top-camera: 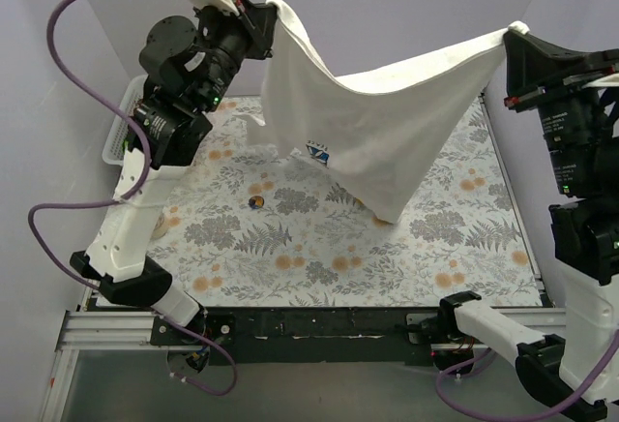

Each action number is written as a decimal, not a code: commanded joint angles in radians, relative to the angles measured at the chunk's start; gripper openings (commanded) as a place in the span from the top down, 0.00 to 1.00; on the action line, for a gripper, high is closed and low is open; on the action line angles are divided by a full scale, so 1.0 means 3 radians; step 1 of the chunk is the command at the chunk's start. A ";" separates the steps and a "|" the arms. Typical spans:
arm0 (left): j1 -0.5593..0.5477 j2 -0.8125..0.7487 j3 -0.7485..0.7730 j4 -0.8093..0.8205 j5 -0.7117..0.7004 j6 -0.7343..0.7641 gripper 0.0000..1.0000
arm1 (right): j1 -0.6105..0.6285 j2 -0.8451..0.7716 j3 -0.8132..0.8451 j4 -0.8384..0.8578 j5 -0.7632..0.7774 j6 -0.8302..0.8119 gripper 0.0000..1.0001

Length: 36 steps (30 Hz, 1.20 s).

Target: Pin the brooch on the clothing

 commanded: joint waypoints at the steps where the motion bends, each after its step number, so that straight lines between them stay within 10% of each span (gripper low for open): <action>1: 0.0011 -0.0316 0.0142 -0.0120 0.0034 0.0186 1.00 | 0.0000 -0.0126 0.0145 0.0253 0.0103 -0.0026 0.99; 36: 0.0016 0.0144 0.0731 0.0442 -0.0580 0.0881 1.00 | 0.0000 0.0892 0.1041 0.0283 0.0655 -0.0378 0.99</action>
